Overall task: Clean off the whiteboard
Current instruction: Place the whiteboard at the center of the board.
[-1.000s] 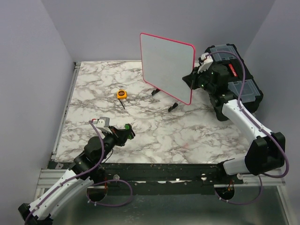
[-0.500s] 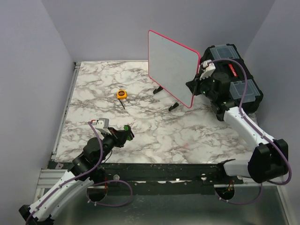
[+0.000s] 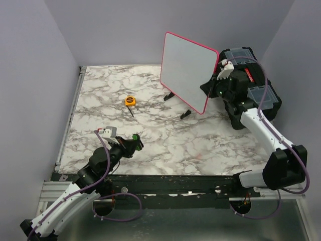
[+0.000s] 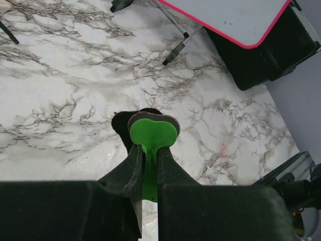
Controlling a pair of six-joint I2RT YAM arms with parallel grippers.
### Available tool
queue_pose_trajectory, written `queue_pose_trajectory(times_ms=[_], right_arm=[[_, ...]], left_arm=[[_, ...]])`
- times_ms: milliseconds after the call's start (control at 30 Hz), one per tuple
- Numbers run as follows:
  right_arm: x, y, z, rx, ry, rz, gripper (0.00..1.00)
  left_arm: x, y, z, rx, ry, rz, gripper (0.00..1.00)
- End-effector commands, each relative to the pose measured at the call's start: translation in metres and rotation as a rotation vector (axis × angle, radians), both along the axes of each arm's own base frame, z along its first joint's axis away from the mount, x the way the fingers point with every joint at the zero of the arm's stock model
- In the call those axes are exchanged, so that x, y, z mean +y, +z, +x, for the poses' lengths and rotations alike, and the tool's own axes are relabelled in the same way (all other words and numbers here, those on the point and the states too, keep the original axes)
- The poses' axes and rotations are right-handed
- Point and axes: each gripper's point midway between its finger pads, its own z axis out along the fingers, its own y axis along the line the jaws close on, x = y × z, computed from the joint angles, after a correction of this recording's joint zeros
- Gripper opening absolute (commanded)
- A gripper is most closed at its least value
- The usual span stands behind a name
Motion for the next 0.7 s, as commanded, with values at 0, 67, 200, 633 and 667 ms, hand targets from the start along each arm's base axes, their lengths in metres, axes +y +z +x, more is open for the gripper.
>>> queue_pose_trajectory(times_ms=[0,67,200,633,667], right_arm=[[0.011,0.042,0.024,0.018,-0.003,0.068,0.0],[0.013,0.042,0.029,0.031,-0.008,0.057,0.0],[0.01,0.035,0.028,0.04,-0.017,0.03,0.0],[0.003,0.003,-0.011,0.122,-0.019,0.013,0.0],[0.001,-0.004,-0.014,0.131,-0.022,0.002,0.0]], left_arm=[[0.001,0.003,-0.001,-0.002,-0.006,0.011,0.0],[0.002,0.004,-0.001,-0.007,-0.001,0.007,0.0],[0.002,0.0,-0.001,0.0,0.001,0.001,0.0],[-0.001,-0.001,-0.001,0.003,-0.007,-0.001,0.0],[-0.001,-0.001,-0.001,0.003,-0.01,0.0,0.0]])
